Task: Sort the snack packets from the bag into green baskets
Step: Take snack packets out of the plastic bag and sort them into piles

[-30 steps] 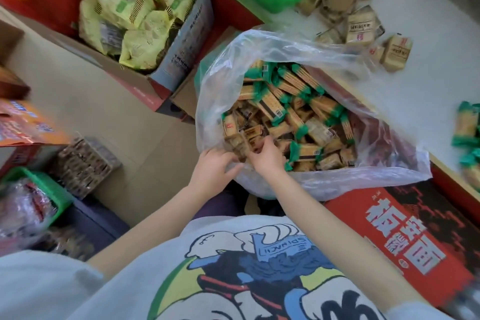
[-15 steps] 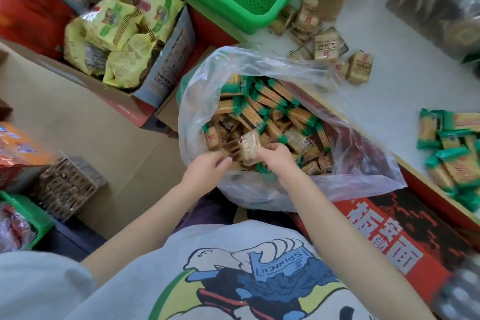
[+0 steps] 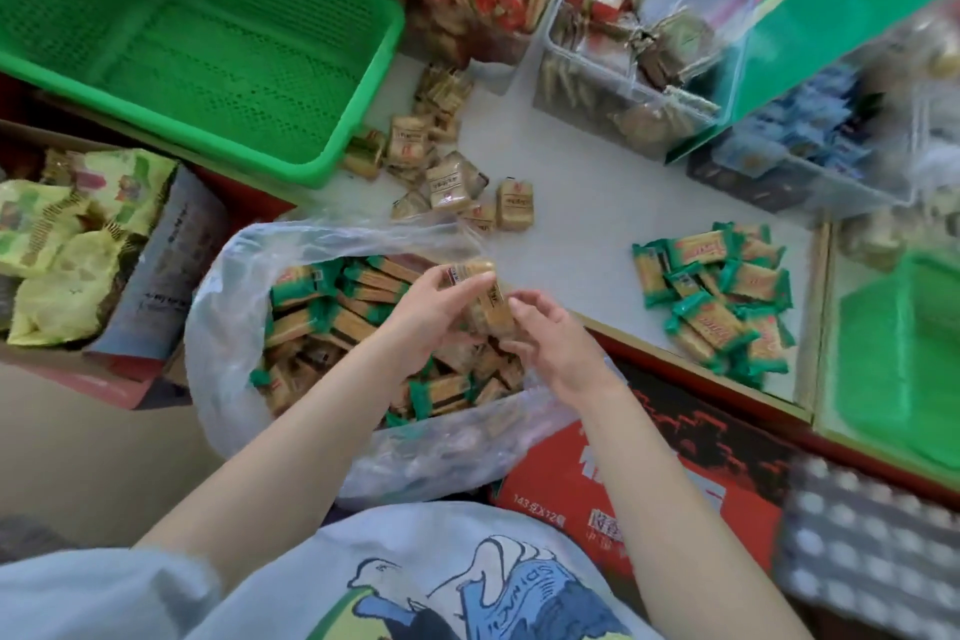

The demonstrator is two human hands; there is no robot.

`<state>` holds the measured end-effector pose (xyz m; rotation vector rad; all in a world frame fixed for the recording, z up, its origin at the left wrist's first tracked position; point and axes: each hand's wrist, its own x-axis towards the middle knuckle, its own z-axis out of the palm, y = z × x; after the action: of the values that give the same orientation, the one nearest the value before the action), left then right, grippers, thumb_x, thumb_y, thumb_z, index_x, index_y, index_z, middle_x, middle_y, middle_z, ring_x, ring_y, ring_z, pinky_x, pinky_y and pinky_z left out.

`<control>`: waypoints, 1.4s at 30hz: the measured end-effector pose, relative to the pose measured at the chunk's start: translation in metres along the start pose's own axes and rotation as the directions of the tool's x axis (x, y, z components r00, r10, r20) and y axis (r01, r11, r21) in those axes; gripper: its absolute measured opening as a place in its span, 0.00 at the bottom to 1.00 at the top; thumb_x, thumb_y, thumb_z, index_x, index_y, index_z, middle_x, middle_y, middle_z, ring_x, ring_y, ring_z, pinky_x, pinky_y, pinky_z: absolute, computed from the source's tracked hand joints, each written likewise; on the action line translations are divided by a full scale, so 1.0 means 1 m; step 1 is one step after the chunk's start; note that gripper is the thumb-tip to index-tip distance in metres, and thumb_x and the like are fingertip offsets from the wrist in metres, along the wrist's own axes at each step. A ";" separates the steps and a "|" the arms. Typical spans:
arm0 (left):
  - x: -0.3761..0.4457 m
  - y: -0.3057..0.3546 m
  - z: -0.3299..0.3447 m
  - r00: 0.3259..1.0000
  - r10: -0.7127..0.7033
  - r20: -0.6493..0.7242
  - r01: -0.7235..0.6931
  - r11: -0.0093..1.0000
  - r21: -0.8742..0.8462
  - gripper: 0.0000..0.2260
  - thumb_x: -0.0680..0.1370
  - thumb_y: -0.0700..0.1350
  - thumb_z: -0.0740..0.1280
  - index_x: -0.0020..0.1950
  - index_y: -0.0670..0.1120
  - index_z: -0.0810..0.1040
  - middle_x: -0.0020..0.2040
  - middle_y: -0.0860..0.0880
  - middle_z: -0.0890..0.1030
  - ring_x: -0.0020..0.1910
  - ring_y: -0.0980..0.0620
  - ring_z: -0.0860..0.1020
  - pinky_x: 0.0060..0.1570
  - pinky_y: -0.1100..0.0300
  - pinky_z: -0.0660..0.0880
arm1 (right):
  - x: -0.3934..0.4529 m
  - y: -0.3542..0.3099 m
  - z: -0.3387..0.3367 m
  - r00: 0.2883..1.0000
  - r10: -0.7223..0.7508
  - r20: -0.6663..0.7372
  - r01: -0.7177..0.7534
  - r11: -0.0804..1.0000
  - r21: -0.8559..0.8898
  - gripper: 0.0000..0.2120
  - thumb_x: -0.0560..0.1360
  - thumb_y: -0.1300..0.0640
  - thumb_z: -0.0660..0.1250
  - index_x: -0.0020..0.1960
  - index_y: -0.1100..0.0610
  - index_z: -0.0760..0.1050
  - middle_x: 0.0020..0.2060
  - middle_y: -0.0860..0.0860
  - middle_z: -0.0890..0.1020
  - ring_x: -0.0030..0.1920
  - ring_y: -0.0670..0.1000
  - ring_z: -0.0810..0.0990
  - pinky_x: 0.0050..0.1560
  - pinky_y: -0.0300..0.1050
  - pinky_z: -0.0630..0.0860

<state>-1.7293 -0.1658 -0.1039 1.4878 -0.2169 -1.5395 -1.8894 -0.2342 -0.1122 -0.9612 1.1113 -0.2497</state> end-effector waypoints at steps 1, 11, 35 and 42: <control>0.006 0.004 0.011 1.000 0.007 0.015 -0.007 1.000 0.018 0.21 0.75 0.53 0.74 0.64 0.45 0.76 0.57 0.42 0.83 0.55 0.44 0.84 0.51 0.40 0.82 | 0.002 -0.002 -0.006 1.000 0.001 0.001 -0.001 1.000 0.012 0.06 0.82 0.57 0.65 0.58 0.54 0.75 0.57 0.57 0.82 0.56 0.55 0.82 0.53 0.49 0.79; 0.067 0.002 0.041 0.995 0.020 -0.094 0.033 0.848 0.529 0.30 0.78 0.67 0.60 0.71 0.46 0.75 0.68 0.47 0.76 0.67 0.46 0.73 0.67 0.45 0.72 | 0.038 -0.036 -0.051 0.986 -0.001 -0.167 0.023 0.991 0.130 0.16 0.78 0.56 0.71 0.65 0.57 0.75 0.55 0.55 0.83 0.51 0.54 0.83 0.43 0.42 0.79; 0.081 -0.025 -0.016 0.988 0.153 -0.008 -0.049 0.363 0.931 0.28 0.84 0.59 0.55 0.81 0.49 0.59 0.80 0.51 0.60 0.79 0.49 0.57 0.75 0.45 0.60 | 0.130 -0.077 0.002 0.985 -0.058 -0.163 0.066 0.997 0.046 0.17 0.83 0.62 0.60 0.71 0.61 0.72 0.65 0.57 0.78 0.66 0.55 0.77 0.66 0.48 0.74; 0.011 -0.070 -0.065 0.883 0.428 -0.190 -0.066 0.516 0.854 0.18 0.82 0.47 0.63 0.72 0.47 0.74 0.73 0.44 0.72 0.73 0.46 0.66 0.73 0.48 0.64 | 0.035 -0.002 0.044 0.994 0.068 0.088 -0.043 0.967 -0.253 0.08 0.82 0.62 0.62 0.53 0.57 0.80 0.46 0.56 0.86 0.46 0.55 0.86 0.54 0.51 0.83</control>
<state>-1.7061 -0.1057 -0.1758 2.3380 -1.0149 -0.8451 -1.8358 -0.2339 -0.1283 -1.1520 1.0957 -0.0158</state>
